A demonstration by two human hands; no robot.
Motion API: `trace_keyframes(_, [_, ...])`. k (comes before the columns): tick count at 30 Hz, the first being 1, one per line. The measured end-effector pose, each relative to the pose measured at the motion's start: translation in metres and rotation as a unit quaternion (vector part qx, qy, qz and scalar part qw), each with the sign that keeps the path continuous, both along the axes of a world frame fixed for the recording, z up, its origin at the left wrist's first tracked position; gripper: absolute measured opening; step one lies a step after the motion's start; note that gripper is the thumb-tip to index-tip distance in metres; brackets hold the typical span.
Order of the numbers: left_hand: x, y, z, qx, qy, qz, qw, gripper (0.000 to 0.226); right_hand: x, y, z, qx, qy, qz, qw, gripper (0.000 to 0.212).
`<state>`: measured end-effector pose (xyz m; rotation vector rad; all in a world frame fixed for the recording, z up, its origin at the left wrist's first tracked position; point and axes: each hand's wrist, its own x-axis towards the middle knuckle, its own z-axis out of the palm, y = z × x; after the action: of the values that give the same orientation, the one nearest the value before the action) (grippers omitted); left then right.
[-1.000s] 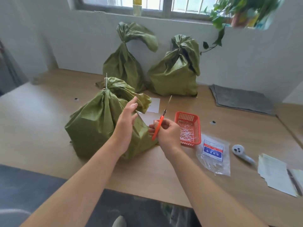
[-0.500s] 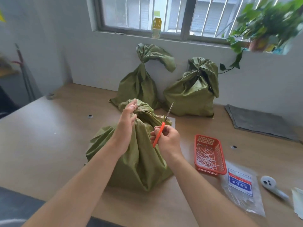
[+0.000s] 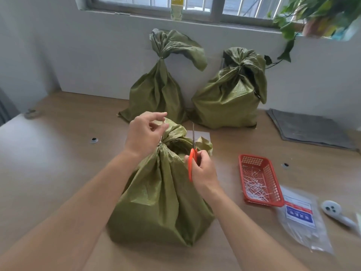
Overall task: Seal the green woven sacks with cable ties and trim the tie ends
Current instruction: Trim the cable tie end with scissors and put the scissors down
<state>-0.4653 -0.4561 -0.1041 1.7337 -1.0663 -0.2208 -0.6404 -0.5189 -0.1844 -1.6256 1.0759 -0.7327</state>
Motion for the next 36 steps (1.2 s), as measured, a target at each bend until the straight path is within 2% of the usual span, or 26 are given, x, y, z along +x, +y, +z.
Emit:
trace_keyframes(3, [0.013, -0.011, 0.002, 0.027, -0.085, 0.007, 0.996, 0.013, -0.010, -0.013, -0.005, -0.011, 0.049, 0.042, 0.998, 0.029])
trace_keyframes(5, [0.019, -0.014, 0.002, 0.034, -0.104, 0.011, 0.994, 0.005, -0.018, -0.020, -0.007, -0.042, 0.085, 0.079, 0.992, 0.029])
trace_keyframes(8, [0.025, -0.015, 0.003, 0.036, -0.080, 0.009, 0.996, 0.005, -0.024, -0.025, -0.005, -0.143, 0.143, 0.134, 0.970, 0.029])
trace_keyframes(11, [0.029, -0.014, 0.003, 0.038, -0.046, -0.023, 0.998, 0.008, -0.020, -0.029, 0.006, -0.237, 0.217, 0.186, 0.929, 0.030])
trace_keyframes(15, [0.030, -0.014, 0.003, 0.016, -0.031, -0.040, 0.999, 0.009, -0.014, -0.033, 0.022, -0.290, 0.284, 0.210, 0.889, 0.026])
trace_keyframes(25, [0.025, -0.013, 0.004, -0.005, -0.008, -0.079, 0.997, 0.010, -0.005, -0.030, 0.035, -0.303, 0.289, 0.185, 0.889, 0.027])
trace_keyframes(36, [0.025, -0.016, 0.005, -0.017, -0.015, -0.104, 0.994, 0.011, 0.002, -0.030, 0.045, -0.353, 0.298, 0.165, 0.871, 0.028])
